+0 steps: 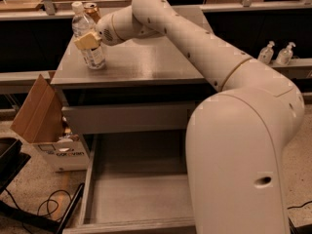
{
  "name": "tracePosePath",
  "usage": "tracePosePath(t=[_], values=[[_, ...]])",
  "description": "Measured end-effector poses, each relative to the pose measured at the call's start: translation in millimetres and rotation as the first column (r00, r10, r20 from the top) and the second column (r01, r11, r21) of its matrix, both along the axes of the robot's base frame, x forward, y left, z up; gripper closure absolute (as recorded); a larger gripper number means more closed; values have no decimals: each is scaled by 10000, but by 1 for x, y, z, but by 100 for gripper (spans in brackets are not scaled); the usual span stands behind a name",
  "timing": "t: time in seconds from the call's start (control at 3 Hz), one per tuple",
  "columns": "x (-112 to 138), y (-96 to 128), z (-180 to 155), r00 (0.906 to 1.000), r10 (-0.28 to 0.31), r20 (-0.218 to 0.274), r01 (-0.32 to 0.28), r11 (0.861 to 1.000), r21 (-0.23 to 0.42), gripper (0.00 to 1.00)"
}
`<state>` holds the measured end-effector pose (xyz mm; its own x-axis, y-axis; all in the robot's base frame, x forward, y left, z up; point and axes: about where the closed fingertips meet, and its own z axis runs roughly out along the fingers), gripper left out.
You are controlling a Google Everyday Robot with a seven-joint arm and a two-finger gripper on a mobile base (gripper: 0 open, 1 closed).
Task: Pick blue plastic bottle from middle drawer and place on counter
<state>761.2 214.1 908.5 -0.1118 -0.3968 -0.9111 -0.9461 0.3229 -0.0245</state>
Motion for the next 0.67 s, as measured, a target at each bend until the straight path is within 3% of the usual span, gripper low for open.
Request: tracePosePath(t=[0.33, 0.67], values=[[4, 1, -3, 10000, 23, -96, -23, 10000, -46, 100], [4, 1, 0, 10000, 22, -96, -23, 10000, -46, 84]])
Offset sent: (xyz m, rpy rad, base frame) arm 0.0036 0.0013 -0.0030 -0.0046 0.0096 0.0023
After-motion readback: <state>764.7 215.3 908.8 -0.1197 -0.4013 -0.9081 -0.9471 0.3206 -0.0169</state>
